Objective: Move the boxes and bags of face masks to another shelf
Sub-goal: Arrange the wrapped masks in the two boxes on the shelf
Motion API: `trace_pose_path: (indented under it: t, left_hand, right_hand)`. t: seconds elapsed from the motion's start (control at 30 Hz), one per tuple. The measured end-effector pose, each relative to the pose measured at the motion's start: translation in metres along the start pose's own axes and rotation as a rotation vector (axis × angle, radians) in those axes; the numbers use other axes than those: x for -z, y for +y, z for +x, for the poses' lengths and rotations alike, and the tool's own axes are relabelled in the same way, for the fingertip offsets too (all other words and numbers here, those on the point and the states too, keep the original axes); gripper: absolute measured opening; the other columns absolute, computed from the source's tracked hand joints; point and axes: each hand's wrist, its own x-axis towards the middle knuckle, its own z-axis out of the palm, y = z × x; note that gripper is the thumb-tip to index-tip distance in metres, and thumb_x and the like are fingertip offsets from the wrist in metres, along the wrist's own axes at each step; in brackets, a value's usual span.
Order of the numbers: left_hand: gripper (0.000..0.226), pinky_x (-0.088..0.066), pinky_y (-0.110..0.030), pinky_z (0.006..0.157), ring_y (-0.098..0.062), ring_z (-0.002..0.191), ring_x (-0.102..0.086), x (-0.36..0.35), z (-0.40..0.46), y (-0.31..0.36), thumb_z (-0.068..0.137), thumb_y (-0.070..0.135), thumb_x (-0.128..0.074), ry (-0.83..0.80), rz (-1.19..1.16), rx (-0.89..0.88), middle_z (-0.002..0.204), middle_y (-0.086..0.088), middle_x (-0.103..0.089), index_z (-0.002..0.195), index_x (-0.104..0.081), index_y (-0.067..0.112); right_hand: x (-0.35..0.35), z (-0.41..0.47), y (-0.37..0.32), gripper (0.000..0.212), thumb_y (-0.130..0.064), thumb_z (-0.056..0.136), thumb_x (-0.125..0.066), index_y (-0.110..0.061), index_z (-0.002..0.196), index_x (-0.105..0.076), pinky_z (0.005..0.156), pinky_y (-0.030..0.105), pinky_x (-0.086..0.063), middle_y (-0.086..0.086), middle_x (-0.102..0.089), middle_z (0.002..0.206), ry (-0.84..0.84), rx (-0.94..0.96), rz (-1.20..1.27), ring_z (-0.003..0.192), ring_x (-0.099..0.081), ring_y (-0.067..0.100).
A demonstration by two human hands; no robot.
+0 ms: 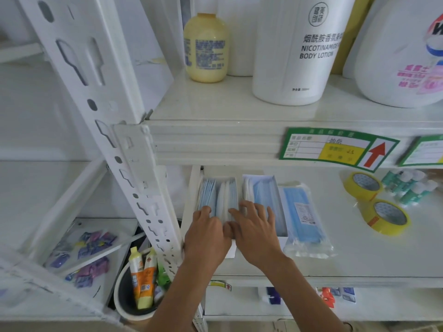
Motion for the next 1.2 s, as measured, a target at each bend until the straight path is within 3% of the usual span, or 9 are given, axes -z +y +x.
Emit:
trace_pose_path:
  t: [0.2, 0.4, 0.6, 0.7, 0.97, 1.13, 1.2]
  left_hand:
    - [0.042, -0.051, -0.031, 0.087, -0.018, 0.126, -0.042, 0.0003, -0.0003, -0.0018, 0.1, 0.042, -0.047, 0.002, 0.027, -0.02, 0.139, -0.002, -0.043, 0.09, -0.07, 0.009]
    - [0.024, -0.047, -0.028, 0.093, -0.019, 0.126, -0.045, -0.0009, 0.0007, -0.0052, 0.099, 0.023, -0.053, 0.027, -0.029, -0.021, 0.142, -0.004, -0.045, 0.09, -0.067, 0.006]
    - [0.027, -0.045, -0.026, 0.088, -0.021, 0.116, -0.057, -0.0002, 0.0, -0.0038, 0.097, 0.017, -0.054, 0.105, -0.151, 0.014, 0.136, -0.006, -0.054, 0.11, -0.065, -0.003]
    - [0.025, -0.044, -0.024, 0.083, -0.02, 0.109, -0.058, -0.0006, 0.0003, -0.0047, 0.096, 0.018, -0.055, 0.106, -0.159, 0.013, 0.131, -0.006, -0.056, 0.1, -0.067, -0.003]
    - [0.034, -0.046, -0.026, 0.086, -0.016, 0.124, -0.044, -0.0031, -0.0004, -0.0081, 0.096, 0.035, -0.051, 0.012, -0.074, -0.024, 0.143, -0.005, -0.045, 0.079, -0.063, 0.009]
    - [0.027, -0.045, -0.024, 0.087, -0.017, 0.124, -0.044, -0.0054, -0.001, -0.0079, 0.093, 0.037, -0.056, 0.007, -0.067, -0.031, 0.141, -0.005, -0.045, 0.082, -0.061, 0.013]
    - [0.031, -0.048, -0.026, 0.086, -0.019, 0.122, -0.047, -0.0065, -0.0005, -0.0075, 0.094, 0.036, -0.06, 0.028, -0.076, -0.022, 0.136, -0.005, -0.048, 0.099, -0.065, 0.006]
  right_hand:
    - [-0.0018, -0.0007, -0.0062, 0.042, -0.037, 0.099, -0.05, -0.039, 0.141, -0.049, 0.119, 0.058, -0.015, 0.0, -0.039, 0.151, 0.017, -0.035, 0.045, 0.139, -0.033, 0.028]
    - [-0.0033, 0.0001, -0.0024, 0.039, -0.044, 0.098, -0.05, -0.036, 0.136, -0.052, 0.117, 0.053, -0.02, -0.004, -0.042, 0.147, 0.047, -0.081, 0.067, 0.135, -0.037, 0.026]
    - [-0.0047, -0.0003, -0.0025, 0.038, -0.038, 0.097, -0.052, -0.032, 0.134, -0.053, 0.114, 0.048, -0.027, -0.002, -0.042, 0.146, 0.046, -0.077, 0.094, 0.129, -0.042, 0.026]
    - [-0.0045, 0.0013, -0.0029, 0.038, -0.042, 0.094, -0.053, -0.031, 0.131, -0.055, 0.113, 0.045, -0.029, -0.004, -0.042, 0.142, 0.05, -0.093, 0.112, 0.126, -0.044, 0.024]
    - [-0.0045, 0.0047, 0.0007, 0.048, -0.064, 0.086, -0.054, -0.034, 0.122, -0.063, 0.109, 0.041, -0.036, -0.01, -0.042, 0.135, 0.064, -0.131, 0.164, 0.117, -0.049, 0.018]
    - [-0.0034, 0.0067, 0.0014, 0.045, -0.063, 0.084, -0.062, -0.033, 0.119, -0.065, 0.109, 0.038, -0.036, -0.01, -0.044, 0.134, 0.064, -0.146, 0.196, 0.116, -0.049, 0.017]
    - [-0.0039, 0.0069, 0.0015, 0.038, -0.052, 0.086, -0.065, -0.031, 0.119, -0.065, 0.11, 0.038, -0.034, -0.009, -0.045, 0.133, 0.068, -0.14, 0.199, 0.117, -0.05, 0.019]
